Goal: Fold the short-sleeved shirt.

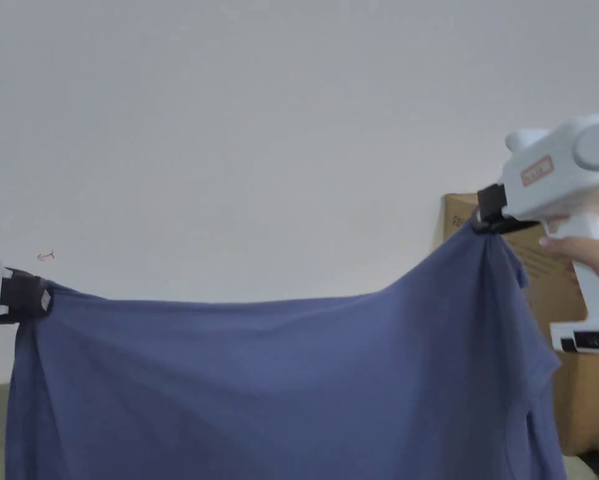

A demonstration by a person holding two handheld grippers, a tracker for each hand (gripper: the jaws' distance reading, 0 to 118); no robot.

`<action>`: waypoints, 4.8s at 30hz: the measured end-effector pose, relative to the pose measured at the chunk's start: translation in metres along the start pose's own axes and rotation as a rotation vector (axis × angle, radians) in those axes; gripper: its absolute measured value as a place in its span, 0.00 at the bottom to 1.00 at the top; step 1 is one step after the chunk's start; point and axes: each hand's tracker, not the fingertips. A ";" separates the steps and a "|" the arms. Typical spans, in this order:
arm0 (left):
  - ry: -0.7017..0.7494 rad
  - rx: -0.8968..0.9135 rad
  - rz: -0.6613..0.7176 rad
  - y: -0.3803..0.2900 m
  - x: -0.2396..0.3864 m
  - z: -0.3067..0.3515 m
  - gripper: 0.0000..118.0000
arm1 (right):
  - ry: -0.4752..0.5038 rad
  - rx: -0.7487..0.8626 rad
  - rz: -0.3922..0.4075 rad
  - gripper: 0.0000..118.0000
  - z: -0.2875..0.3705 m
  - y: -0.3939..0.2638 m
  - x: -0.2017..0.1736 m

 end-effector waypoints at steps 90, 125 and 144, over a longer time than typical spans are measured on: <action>0.064 -0.799 0.164 -0.441 -0.014 -0.039 0.04 | 0.041 -0.569 -0.074 0.00 0.009 -0.453 -0.012; 0.023 -0.627 0.244 -0.371 -0.005 -0.008 0.04 | 0.136 -0.725 -0.166 0.03 -0.009 -0.425 0.047; 0.089 -0.651 0.245 -0.347 -0.033 -0.200 1.00 | -0.068 -0.677 -0.207 0.98 -0.234 -0.391 0.048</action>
